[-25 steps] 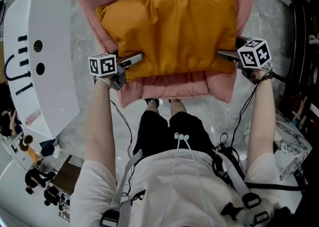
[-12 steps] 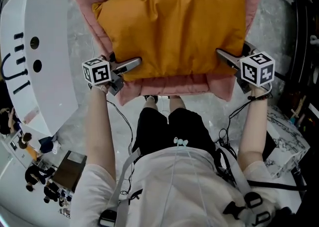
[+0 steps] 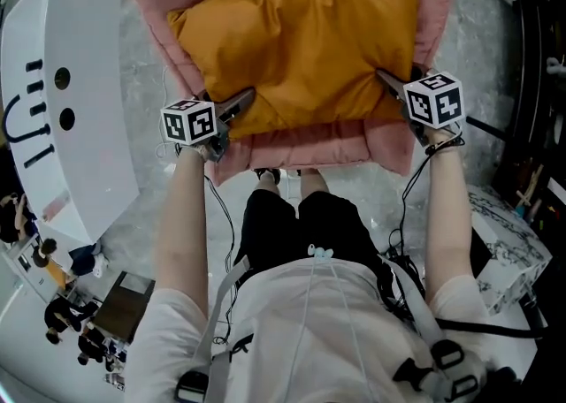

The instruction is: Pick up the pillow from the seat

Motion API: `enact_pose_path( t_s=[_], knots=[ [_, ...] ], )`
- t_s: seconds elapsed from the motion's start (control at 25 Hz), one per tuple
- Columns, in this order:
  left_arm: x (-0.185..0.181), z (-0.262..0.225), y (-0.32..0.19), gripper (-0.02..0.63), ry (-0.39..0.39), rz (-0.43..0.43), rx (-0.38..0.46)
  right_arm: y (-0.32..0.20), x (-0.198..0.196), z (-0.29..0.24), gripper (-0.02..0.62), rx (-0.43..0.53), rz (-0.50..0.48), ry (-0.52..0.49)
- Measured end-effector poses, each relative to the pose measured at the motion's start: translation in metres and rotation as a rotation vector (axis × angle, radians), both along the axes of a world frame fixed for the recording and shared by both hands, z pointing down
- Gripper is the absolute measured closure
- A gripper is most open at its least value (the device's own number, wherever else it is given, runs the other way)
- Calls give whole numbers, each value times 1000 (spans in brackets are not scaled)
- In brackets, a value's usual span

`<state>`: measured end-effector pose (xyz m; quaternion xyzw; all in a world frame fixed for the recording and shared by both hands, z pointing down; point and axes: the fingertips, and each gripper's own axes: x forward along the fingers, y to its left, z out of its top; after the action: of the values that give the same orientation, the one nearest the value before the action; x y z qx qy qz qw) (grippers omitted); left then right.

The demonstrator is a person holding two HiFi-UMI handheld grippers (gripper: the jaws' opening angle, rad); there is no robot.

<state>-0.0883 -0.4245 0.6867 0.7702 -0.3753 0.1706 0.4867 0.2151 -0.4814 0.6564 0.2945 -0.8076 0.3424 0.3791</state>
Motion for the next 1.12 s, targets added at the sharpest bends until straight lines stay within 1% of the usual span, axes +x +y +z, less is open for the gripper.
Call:
enact_pose_path(
  t_s=[0.16,0.28,0.4,0.56,0.72,0.92,1.0,1.12],
  knots=[
    [3,-37,10,324,39,-31,83,11,1,-48,459,102,8,2],
    [-2,-83,17,330,50,-63,190,22,-2,-99,462,206,23,-35],
    [-7,-140,11,331,40,-81,327,22,-5,-159,462,330,30,-84],
    [-14,-229,-2,331,3,-87,514,20,-10,-242,460,502,37,-137],
    [-25,-330,-8,331,-42,-92,735,24,-20,-331,456,705,47,-214],
    [-40,-449,0,333,-88,-100,1013,35,-36,-438,445,951,24,-310],
    [-44,-485,5,333,-101,-103,1094,40,-40,-471,445,1036,24,-325],
    [-50,-521,12,333,-115,-118,1171,47,-47,-505,445,1125,28,-337]
  ],
)
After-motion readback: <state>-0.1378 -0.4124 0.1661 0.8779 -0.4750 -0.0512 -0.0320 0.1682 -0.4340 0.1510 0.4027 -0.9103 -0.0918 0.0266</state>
